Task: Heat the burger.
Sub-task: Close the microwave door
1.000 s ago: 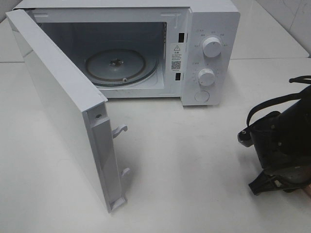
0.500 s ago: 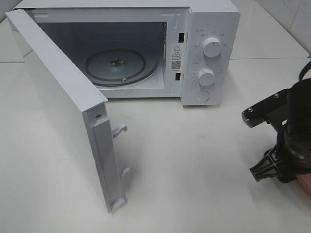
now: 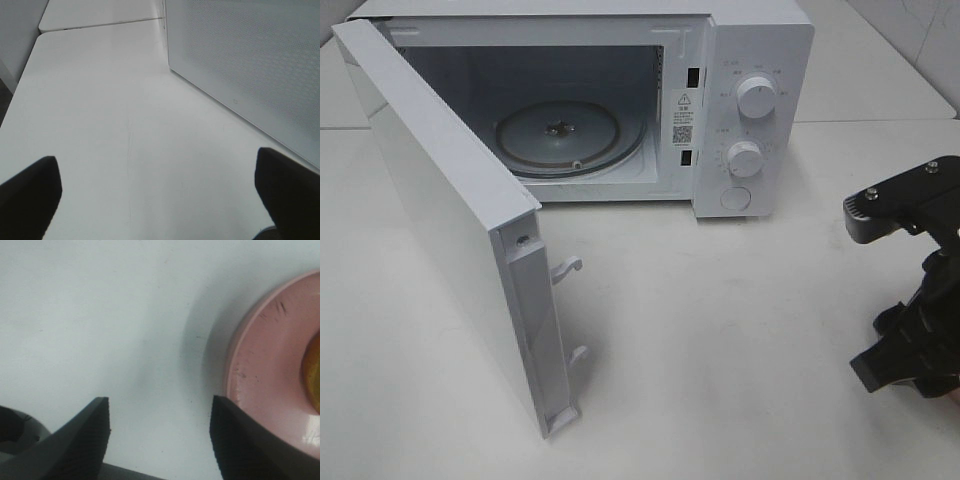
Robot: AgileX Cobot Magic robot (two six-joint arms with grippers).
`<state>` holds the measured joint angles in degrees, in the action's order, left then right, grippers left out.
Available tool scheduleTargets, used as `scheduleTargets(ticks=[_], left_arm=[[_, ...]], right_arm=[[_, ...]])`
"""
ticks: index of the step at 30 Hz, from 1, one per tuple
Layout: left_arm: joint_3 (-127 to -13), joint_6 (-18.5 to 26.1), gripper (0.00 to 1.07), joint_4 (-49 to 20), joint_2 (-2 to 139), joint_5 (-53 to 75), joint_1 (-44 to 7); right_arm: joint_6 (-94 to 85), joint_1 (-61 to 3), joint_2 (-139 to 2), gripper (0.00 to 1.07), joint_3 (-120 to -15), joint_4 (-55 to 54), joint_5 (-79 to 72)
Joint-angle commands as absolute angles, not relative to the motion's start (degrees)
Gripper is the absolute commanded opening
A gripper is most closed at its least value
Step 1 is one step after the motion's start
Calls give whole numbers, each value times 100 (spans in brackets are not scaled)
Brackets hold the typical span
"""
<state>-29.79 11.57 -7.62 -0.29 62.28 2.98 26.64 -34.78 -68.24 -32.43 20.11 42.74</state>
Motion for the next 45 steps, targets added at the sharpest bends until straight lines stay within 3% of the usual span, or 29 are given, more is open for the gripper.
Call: scheduleTargets(ticks=[1,7,27,31,33,39,45], left_arm=[[-2968,1140,98,-779,-57,6148,269],[-2968,1140,98,-779,-57,6148,269],[-2968,1140,98,-779,-57,6148,269],[-2968,1140,98,-779,-57,6148,269],[-2968,1140,98,-779,-57,6148,269],[-2968,1140,98,-779,-57,6148,269],[-2968,1140,98,-779,-57,6148,269]], right_arm=[[1639,-3472,-6136,67,-3243,1467,4429],[1197,-3472,-5420,79,-3243,1192,4876],[963,-3449,-2487,76,-3180,814,5993],[957,-3151,-2160,76,-3048,791,5930],[854,-2573,-1725,76,-2859,756,5741],[699,-1736,-1266,76,-2859,619,5735],[699,-1243,-722,76,-2859,493,5730]])
